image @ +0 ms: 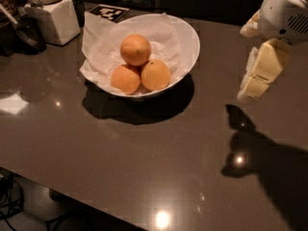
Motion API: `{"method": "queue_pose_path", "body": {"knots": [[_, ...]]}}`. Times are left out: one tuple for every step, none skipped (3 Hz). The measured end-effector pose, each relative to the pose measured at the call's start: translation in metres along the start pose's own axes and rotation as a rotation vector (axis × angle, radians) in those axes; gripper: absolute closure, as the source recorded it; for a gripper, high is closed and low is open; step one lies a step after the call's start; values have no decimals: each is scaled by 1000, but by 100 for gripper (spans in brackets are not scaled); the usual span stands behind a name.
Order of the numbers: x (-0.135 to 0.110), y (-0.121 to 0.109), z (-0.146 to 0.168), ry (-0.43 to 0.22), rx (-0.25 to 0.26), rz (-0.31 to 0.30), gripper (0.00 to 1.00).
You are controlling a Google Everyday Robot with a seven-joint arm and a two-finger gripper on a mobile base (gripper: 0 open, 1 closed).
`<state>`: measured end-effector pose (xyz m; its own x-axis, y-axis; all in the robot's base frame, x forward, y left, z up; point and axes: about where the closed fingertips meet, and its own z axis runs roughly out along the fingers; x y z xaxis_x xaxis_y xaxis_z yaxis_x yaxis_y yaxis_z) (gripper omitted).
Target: Pick orange from white bowl
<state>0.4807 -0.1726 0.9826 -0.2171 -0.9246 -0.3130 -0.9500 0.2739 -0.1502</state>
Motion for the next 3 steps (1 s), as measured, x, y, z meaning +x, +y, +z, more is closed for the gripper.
{"method": "queue_pose_path", "body": {"knots": [[-5, -2, 2, -13, 8, -11, 0], [-39, -6, 17, -2, 2, -69, 0], [-78, -14, 47, 60, -44, -132, 0]]}}
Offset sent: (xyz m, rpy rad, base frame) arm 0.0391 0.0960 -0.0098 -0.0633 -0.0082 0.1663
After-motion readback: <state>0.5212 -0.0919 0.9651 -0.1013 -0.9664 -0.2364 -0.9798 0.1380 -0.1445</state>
